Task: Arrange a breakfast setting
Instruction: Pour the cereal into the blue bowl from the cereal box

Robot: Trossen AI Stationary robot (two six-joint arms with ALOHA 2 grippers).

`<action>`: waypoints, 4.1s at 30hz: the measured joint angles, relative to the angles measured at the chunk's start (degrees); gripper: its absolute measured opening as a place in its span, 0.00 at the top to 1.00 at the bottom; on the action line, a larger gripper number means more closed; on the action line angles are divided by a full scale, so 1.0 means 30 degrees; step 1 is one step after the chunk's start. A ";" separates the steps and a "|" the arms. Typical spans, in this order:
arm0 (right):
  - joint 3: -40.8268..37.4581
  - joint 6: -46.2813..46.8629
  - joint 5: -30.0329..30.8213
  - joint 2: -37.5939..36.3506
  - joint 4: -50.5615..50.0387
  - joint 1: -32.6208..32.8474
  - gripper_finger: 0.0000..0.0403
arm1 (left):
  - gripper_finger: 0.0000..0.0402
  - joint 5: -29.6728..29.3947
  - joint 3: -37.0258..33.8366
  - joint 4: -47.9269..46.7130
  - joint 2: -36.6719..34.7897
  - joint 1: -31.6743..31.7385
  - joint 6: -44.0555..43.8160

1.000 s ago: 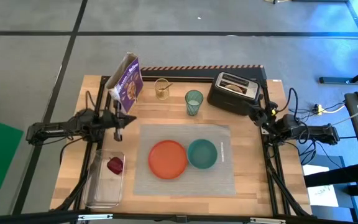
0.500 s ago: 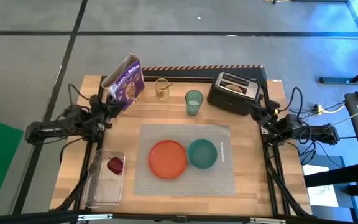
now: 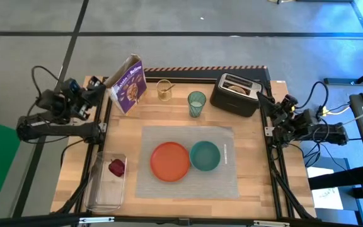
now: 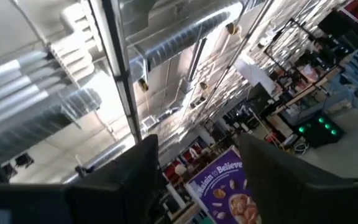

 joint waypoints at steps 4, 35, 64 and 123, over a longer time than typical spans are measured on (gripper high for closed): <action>0.1159 -0.0040 -0.0810 0.2565 -0.0075 0.0000 0.41 | 1.00 -0.0551 0.0858 0.0002 0.0637 -0.0007 0.1297; 1.2412 -0.2862 -0.1441 1.2877 -1.0342 0.0007 0.41 | 0.57 -0.8671 0.9982 -1.9436 0.8857 0.0000 0.5046; 1.2406 -0.1249 -0.2113 1.3050 -1.1361 -0.1377 0.41 | 0.36 -0.9501 1.3352 -2.2835 0.9771 0.4421 0.3395; 1.2392 -0.0805 -0.3643 1.3150 -1.0035 -0.1377 0.41 | 1.00 0.2288 2.1865 -3.6967 1.3617 1.0567 1.0473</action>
